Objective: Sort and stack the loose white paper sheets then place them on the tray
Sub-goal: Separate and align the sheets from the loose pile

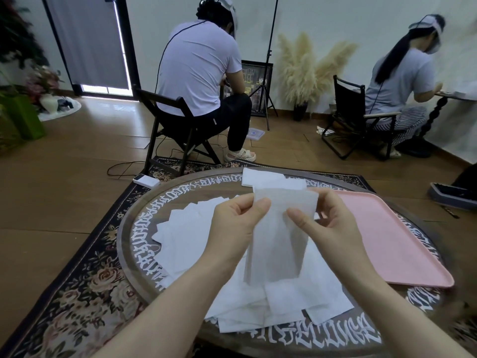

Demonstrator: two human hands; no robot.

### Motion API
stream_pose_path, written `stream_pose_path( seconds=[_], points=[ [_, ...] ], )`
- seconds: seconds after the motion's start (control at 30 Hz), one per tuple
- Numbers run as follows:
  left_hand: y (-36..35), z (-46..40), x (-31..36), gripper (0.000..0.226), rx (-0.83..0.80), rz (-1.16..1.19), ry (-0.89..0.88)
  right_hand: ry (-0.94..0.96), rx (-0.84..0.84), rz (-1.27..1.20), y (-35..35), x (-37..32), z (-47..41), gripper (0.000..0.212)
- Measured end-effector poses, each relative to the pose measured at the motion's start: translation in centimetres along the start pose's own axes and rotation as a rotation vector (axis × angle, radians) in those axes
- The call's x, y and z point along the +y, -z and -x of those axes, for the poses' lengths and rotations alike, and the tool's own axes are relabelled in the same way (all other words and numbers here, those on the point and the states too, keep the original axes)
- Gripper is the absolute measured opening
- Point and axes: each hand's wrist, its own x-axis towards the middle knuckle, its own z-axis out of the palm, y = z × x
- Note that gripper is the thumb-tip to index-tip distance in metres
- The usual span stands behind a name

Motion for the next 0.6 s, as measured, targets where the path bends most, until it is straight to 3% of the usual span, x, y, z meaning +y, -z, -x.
stream_pose_path(
  seconds=[0.07, 0.17, 0.43, 0.53, 0.6],
  points=[
    [0.1, 0.0, 0.0, 0.015, -0.049, -0.086, -0.017, 0.137, 0.039, 0.131, 0.5, -0.3, -0.3, 0.031],
    [0.1, 0.2, -0.2, 0.013, -0.108, -0.143, -0.018, 0.22, -0.036, 0.23, 1.1, -0.4, -0.7, 0.028],
    [0.2, 0.2, 0.3, 0.018, -0.015, 0.003, -0.034, -0.082, -0.22, -0.011, 1.6, 0.2, -0.8, 0.029],
    [-0.1, 0.4, 0.8, 0.038, 0.026, 0.022, 0.01, -0.165, -0.294, -0.121, 1.5, 0.5, -0.4, 0.024],
    [0.1, 0.2, 0.7, 0.038, 0.088, 0.051, 0.02, -0.185, -0.265, -0.167, 1.5, 0.5, -0.5, 0.027]
  ],
)
